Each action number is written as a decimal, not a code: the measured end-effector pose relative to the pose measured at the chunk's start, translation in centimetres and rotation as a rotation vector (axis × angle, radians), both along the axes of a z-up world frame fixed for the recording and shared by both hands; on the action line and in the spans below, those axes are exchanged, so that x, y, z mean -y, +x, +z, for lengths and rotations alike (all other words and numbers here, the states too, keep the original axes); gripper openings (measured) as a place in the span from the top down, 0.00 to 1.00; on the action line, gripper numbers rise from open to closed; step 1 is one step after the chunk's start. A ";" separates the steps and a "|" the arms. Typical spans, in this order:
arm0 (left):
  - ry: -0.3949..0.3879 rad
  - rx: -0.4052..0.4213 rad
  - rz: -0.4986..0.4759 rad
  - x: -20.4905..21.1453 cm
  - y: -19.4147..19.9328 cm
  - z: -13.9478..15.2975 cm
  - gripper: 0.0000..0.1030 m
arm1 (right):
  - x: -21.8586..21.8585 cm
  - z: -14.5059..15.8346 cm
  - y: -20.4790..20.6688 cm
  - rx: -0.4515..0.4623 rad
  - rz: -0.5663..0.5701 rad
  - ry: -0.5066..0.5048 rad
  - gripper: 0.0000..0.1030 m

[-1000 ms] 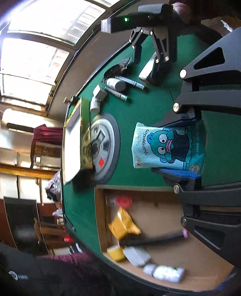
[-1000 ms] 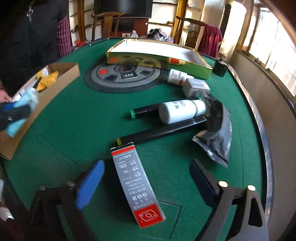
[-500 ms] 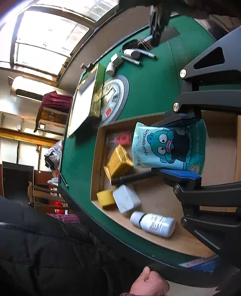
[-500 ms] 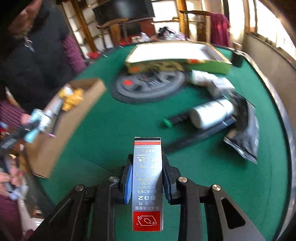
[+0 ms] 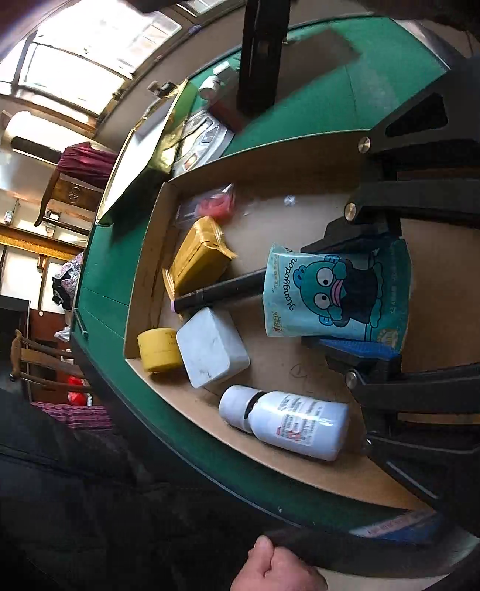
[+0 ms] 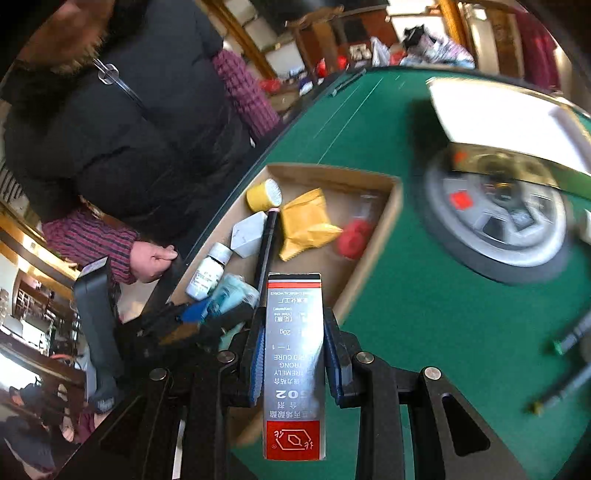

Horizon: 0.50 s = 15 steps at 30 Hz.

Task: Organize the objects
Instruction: 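Lower pouch and red-and-white box into the cardboard box and open both grippers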

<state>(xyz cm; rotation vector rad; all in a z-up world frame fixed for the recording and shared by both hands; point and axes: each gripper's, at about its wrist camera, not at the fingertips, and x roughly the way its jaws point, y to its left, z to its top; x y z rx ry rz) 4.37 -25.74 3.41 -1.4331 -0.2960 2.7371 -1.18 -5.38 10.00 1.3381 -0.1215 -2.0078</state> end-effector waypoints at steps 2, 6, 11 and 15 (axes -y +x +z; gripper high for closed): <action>-0.001 0.004 0.012 0.6 -0.5 0.1 0.61 | 2.5 -0.9 -1.3 0.031 0.007 0.039 0.71; -0.001 0.013 0.036 2.0 -1.7 -0.2 0.61 | 6.1 -3.3 -3.8 0.126 0.010 0.081 0.71; 0.038 -0.009 0.023 2.3 -1.9 -0.5 0.56 | 8.3 -5.1 -5.7 0.168 -0.004 0.118 0.71; 0.041 -0.025 0.018 2.0 -1.8 -0.5 0.49 | 9.2 -6.3 -6.6 0.160 -0.040 0.164 0.71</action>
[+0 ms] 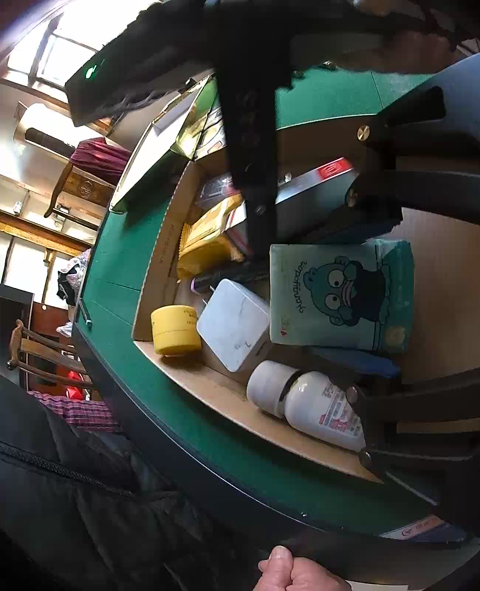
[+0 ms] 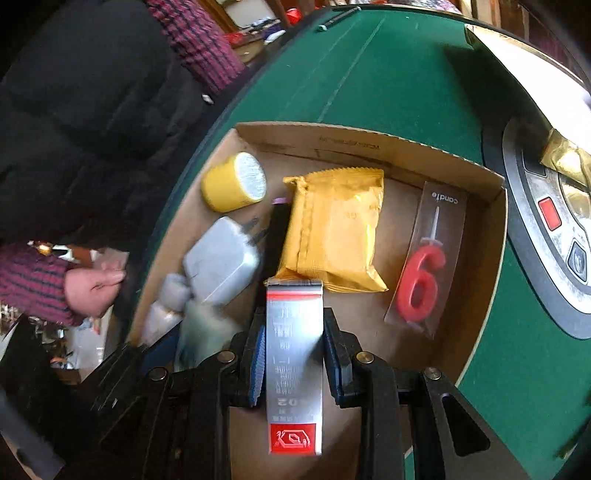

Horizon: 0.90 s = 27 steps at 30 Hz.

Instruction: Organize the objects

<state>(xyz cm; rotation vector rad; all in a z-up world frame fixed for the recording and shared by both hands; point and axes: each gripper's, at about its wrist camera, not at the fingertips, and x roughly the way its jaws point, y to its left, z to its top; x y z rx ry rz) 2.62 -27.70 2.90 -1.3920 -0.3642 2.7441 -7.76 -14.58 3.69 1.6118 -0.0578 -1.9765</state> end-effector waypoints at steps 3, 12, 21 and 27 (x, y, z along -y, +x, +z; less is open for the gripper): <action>0.002 -0.006 0.003 -0.3 0.1 0.0 0.41 | 0.8 0.1 -0.3 -0.059 0.000 0.045 0.70; -0.019 -0.003 0.028 -2.0 -0.2 -0.4 0.33 | -3.4 3.8 0.8 -0.175 -0.087 -0.036 0.52; 0.068 0.031 0.097 -2.5 -0.3 -0.1 0.32 | -10.5 11.9 2.4 -0.317 -0.197 -0.103 0.35; 0.012 -0.045 -0.033 -6.3 4.2 6.2 0.27 | -18.3 21.1 5.5 -0.430 -0.272 -0.191 0.19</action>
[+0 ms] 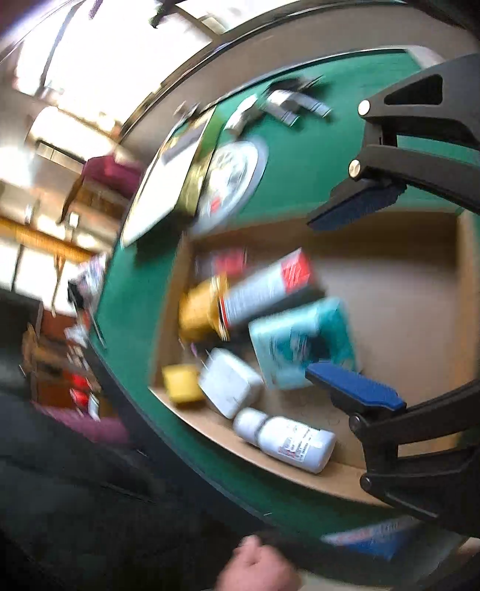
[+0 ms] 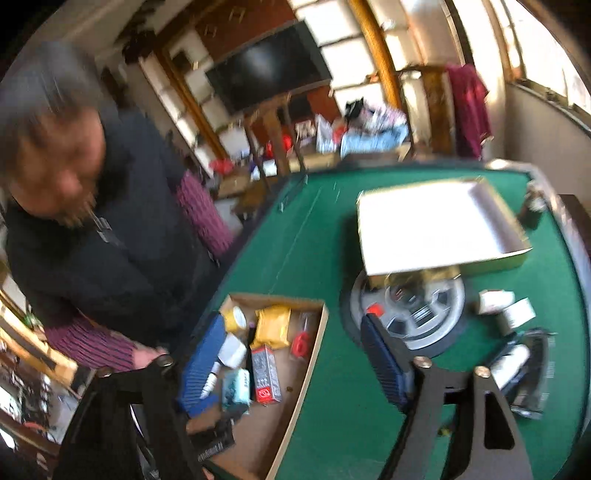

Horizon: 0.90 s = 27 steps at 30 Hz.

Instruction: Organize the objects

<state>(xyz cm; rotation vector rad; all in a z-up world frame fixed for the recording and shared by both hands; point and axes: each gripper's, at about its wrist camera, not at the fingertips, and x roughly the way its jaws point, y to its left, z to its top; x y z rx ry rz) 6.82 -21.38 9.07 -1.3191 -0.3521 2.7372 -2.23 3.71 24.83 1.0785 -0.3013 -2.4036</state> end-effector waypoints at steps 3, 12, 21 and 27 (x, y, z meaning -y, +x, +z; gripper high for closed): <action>-0.052 -0.056 -0.112 -2.1 2.7 4.6 0.27 | -2.3 4.9 0.7 -0.035 -0.021 -0.021 0.19; -0.359 -0.174 -0.225 -4.0 10.0 19.6 0.19 | -7.3 22.4 2.6 -0.169 -0.167 -0.081 0.06; -0.351 -0.221 -0.178 -3.3 12.0 21.6 0.10 | -7.4 23.9 2.2 -0.251 -0.237 -0.018 0.00; -0.150 -0.115 -0.281 -5.8 5.8 15.8 0.10 | -9.1 11.7 1.2 -0.183 -0.256 0.060 0.00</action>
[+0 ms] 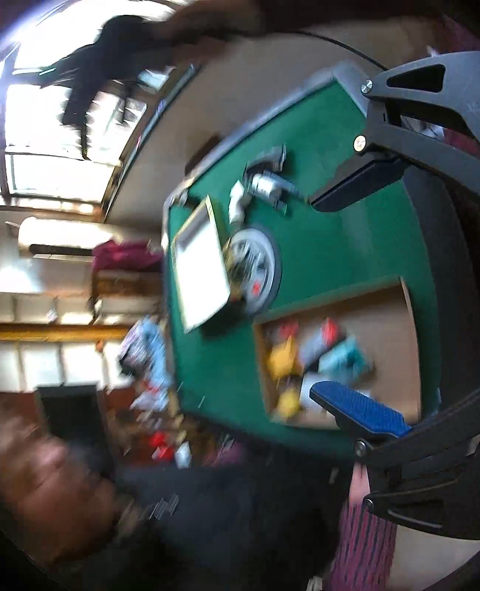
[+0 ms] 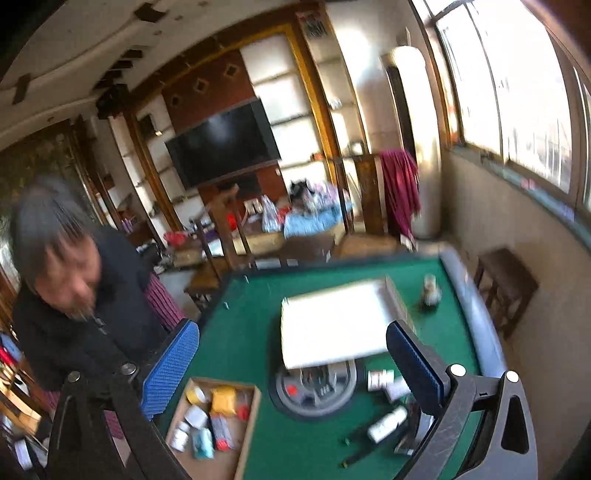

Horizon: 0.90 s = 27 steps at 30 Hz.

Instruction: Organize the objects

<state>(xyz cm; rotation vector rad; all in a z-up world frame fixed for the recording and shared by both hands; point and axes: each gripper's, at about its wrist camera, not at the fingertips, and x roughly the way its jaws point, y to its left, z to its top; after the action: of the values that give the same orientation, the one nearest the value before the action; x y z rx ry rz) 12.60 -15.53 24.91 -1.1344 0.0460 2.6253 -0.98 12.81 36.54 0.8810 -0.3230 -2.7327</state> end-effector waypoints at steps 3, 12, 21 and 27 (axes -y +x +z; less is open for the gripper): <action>0.067 0.050 -0.064 -2.7 -3.1 -2.9 0.10 | -1.9 -7.4 -0.2 0.052 -0.016 -0.036 0.00; 0.096 0.123 -0.104 -10.6 -8.5 -12.3 0.10 | -8.1 -22.5 1.4 0.173 -0.148 -0.133 0.00; -0.153 0.108 0.122 -10.9 -11.9 -16.3 0.10 | -4.3 -17.2 5.9 -0.086 0.018 -0.026 0.00; -0.194 0.126 0.144 -11.0 -12.2 -18.0 0.10 | 1.2 -16.5 8.2 -0.147 0.167 0.109 0.00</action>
<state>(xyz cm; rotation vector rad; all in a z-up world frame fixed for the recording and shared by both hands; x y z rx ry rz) 0.38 -4.49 6.93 -1.4153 0.2041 2.7149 7.22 11.63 20.04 0.6935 -0.0693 -2.6597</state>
